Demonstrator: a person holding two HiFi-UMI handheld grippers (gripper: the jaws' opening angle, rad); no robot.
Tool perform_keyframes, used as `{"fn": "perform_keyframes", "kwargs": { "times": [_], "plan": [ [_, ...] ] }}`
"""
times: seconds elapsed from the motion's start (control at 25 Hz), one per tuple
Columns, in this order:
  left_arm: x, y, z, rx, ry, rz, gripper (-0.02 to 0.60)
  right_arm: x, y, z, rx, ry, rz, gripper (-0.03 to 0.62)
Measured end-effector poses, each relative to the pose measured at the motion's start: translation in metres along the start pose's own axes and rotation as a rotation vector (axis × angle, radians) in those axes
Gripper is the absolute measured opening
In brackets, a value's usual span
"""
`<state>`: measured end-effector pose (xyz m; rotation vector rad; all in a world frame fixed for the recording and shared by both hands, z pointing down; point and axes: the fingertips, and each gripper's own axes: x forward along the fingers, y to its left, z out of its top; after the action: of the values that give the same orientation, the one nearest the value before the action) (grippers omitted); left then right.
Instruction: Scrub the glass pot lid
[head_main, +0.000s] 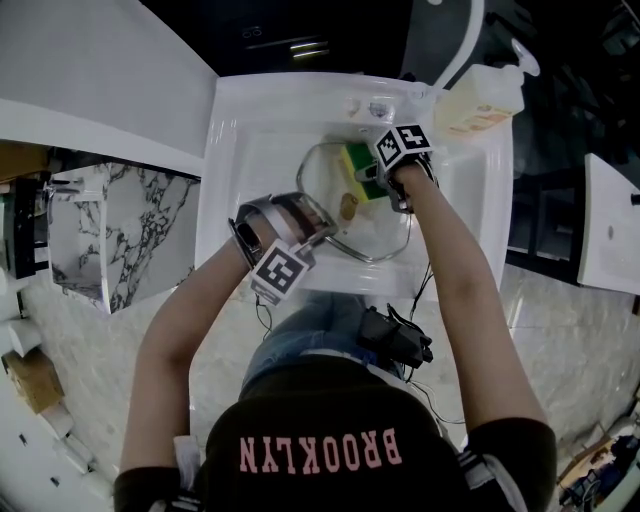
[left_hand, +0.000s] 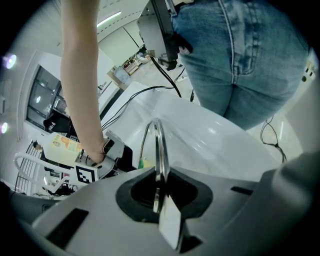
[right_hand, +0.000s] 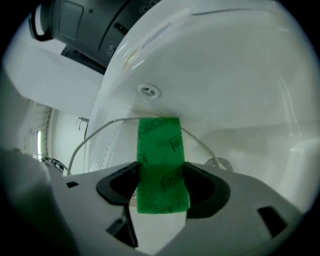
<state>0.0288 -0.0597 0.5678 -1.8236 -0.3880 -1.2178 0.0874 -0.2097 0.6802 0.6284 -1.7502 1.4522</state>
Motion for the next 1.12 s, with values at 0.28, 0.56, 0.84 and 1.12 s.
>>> {"fn": "perform_keyframes", "kwargs": {
  "times": [0.28,0.56,0.84,1.12],
  "plan": [
    [0.000,0.000,-0.001,-0.007,0.001,0.001,0.035,-0.004,-0.005,-0.002,0.046,-0.019,0.010,0.272],
    [0.002,-0.001,-0.002,-0.012,-0.002,0.000,0.035,-0.017,-0.040,-0.035,0.004,0.044,-0.127,0.273],
    [0.002,-0.001,-0.002,-0.026,0.010,0.008,0.035,-0.049,-0.061,-0.053,0.082,-0.115,-0.072,0.273],
    [0.003,0.002,-0.003,-0.032,0.029,0.010,0.035,-0.105,-0.033,-0.043,0.043,-0.403,0.044,0.273]
  ]
}}
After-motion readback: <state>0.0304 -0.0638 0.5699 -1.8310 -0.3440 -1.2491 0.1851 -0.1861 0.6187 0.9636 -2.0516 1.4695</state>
